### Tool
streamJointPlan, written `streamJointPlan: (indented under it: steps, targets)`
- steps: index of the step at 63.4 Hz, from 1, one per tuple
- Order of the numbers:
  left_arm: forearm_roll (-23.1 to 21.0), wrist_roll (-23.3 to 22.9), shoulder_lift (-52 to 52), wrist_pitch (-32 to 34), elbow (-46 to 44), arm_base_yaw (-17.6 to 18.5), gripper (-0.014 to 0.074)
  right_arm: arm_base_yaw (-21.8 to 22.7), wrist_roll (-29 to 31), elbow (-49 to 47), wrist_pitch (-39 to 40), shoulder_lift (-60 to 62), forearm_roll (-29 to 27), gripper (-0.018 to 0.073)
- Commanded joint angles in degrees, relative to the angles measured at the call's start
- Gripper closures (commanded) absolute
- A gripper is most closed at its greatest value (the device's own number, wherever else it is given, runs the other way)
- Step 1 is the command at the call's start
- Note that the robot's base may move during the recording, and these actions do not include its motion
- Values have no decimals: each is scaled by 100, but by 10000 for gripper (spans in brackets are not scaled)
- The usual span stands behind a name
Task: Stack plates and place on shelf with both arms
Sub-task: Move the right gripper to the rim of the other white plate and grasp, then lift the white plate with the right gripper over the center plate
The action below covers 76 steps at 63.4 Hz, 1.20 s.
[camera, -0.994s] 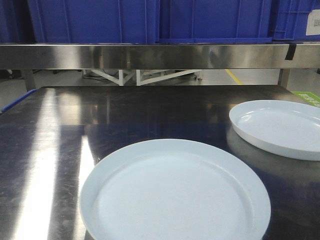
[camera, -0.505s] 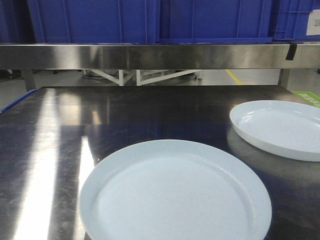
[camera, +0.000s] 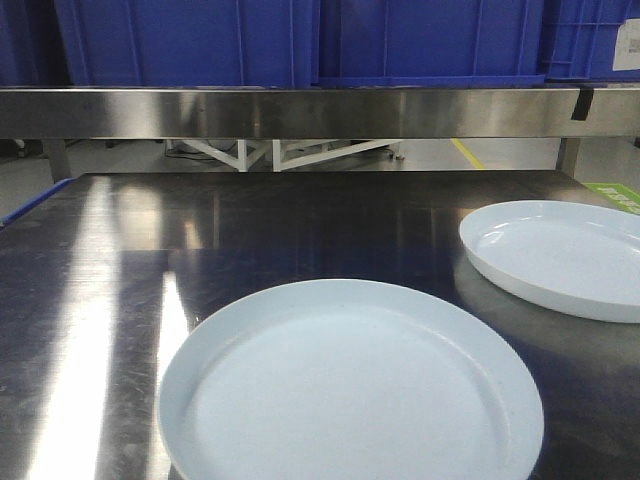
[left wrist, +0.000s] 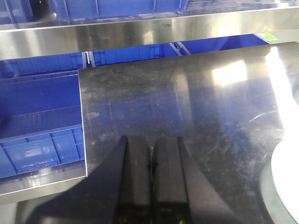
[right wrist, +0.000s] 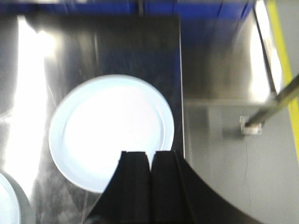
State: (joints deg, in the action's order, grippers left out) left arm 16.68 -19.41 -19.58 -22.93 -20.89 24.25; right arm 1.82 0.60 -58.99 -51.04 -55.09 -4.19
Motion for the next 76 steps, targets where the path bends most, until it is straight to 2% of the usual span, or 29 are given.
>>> streamJointPlan:
  steps: [1, 11, 14, 18, 57, 63, 76]
  targets:
    - [58, -55, -40, 430, -170, -19, 512, -13, 9, -350, -9, -503, 48, 400]
    - [58, -55, -40, 430, -170, -19, 512, -13, 9, -364, 15, -1342, 48, 116]
    - [58, -55, -40, 430, -170, -19, 512, -13, 9, -364, 48, -1540, 48, 54]
    - [58, -55, -40, 430, -170, -19, 512, -7, 9, -364, 112, -1773, 48, 24]
    - [58, -55, -40, 430, -170, -19, 512, 4, 9, -364, 823, -3579, 65, 36]
    - [58, -55, -40, 430, -170, -19, 512, 4, 66, -364, 885, -3658, 108, 76]
    - [58, -55, -40, 430, -170, -19, 512, 4, 74, -364, 937, -3810, 128, 246]
